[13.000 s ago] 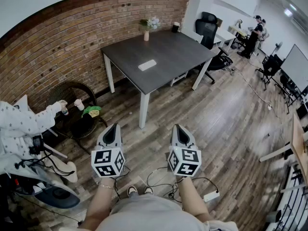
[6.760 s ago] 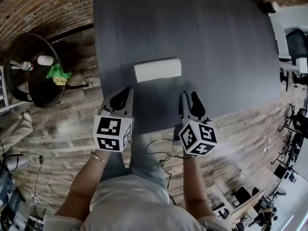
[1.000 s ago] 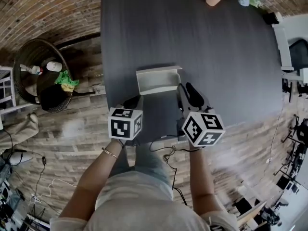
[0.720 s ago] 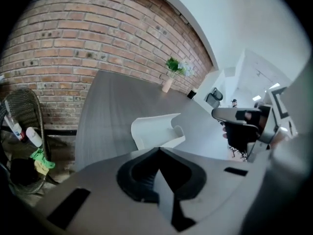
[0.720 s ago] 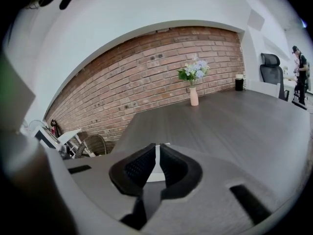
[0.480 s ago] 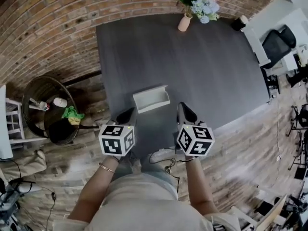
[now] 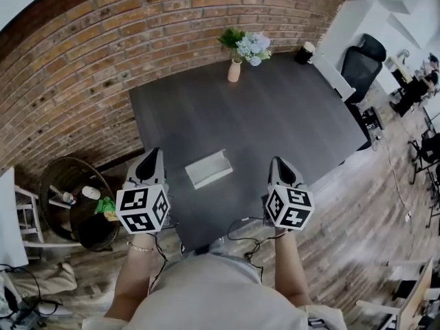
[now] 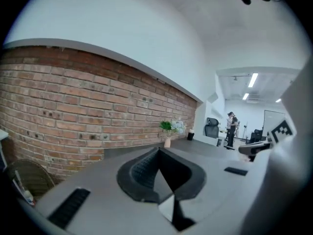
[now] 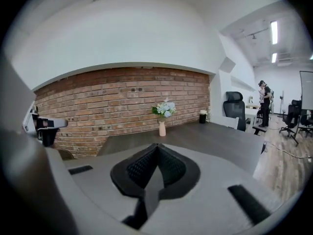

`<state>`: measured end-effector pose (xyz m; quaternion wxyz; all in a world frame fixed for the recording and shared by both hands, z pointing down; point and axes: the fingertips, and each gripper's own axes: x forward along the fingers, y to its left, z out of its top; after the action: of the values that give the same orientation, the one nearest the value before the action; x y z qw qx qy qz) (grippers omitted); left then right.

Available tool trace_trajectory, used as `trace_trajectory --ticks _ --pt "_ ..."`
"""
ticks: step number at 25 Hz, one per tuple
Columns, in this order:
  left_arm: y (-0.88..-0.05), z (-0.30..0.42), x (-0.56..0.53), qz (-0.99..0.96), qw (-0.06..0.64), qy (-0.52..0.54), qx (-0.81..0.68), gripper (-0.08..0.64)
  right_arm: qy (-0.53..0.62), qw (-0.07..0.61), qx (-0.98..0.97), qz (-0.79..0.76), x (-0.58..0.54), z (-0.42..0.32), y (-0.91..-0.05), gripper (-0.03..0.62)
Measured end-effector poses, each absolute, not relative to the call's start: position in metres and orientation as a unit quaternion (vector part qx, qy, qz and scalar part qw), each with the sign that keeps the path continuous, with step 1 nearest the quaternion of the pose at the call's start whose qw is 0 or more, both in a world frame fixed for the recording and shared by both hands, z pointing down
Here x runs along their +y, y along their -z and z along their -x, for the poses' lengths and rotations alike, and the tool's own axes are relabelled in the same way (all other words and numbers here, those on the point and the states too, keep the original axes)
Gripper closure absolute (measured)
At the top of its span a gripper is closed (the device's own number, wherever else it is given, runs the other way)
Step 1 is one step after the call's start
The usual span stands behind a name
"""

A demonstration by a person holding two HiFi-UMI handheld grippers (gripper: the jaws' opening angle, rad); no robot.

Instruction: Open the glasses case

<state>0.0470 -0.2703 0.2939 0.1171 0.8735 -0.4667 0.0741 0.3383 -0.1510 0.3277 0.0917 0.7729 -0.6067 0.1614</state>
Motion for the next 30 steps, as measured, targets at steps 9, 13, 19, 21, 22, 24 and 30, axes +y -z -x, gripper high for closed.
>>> trace_trajectory --ticks 9,13,19,21,22,24,30 --pt "-0.293 -0.046 -0.262 -0.872 0.127 -0.064 -0.468 0.561 -0.153 0.071 -0.577 -0.799 -0.126 -0.356 -0.315 0.591" --pt "-0.294 -0.049 -0.259 -0.873 0.131 -0.063 -0.466 0.561 -0.138 0.079 -0.574 -0.803 -0.123 -0.353 -0.309 0.591" --pt "-0.296 -0.045 -0.255 -0.87 0.136 -0.062 -0.469 0.561 -0.136 0.079 -0.571 -0.806 -0.116 -0.351 -0.308 0.591" --pt "-0.298 -0.043 -0.254 -0.869 0.139 -0.063 -0.47 0.561 -0.137 0.078 -0.57 -0.806 -0.114 -0.351 -0.308 0.591" --pt "-0.299 -0.043 -0.254 -0.869 0.141 -0.063 -0.47 0.561 -0.137 0.077 -0.57 -0.806 -0.113 -0.351 -0.308 0.591" --pt "-0.301 -0.042 -0.254 -0.868 0.143 -0.063 -0.471 0.561 -0.138 0.075 -0.573 -0.805 -0.113 -0.35 -0.308 0.591" --pt "-0.303 -0.04 -0.254 -0.866 0.146 -0.064 -0.474 0.561 -0.137 0.08 -0.573 -0.804 -0.111 -0.348 -0.31 0.592"
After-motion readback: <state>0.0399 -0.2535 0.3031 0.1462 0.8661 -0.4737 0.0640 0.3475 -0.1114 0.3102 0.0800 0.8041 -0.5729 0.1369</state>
